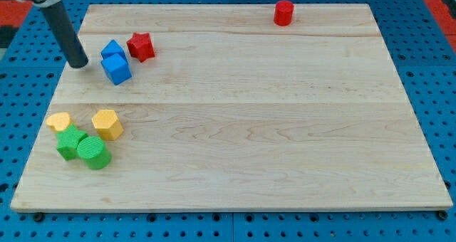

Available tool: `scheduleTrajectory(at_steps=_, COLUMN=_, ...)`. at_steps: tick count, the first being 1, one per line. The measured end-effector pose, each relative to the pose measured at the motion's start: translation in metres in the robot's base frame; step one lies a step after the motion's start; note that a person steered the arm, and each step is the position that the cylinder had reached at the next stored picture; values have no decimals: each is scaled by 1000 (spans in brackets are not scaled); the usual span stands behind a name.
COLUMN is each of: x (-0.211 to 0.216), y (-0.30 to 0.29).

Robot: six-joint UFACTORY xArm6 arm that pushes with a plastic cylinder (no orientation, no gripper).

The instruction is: Move the red star to the bottom left of the red circle

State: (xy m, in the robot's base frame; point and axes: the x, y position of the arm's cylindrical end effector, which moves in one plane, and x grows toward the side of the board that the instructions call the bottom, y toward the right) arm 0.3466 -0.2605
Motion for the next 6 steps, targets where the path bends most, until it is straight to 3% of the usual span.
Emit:
scheduleTrajectory(at_steps=3, x=-54, y=148)
scheduleTrajectory(at_steps=5, x=-97, y=161)
scheduleTrajectory(at_steps=6, x=-103, y=221)
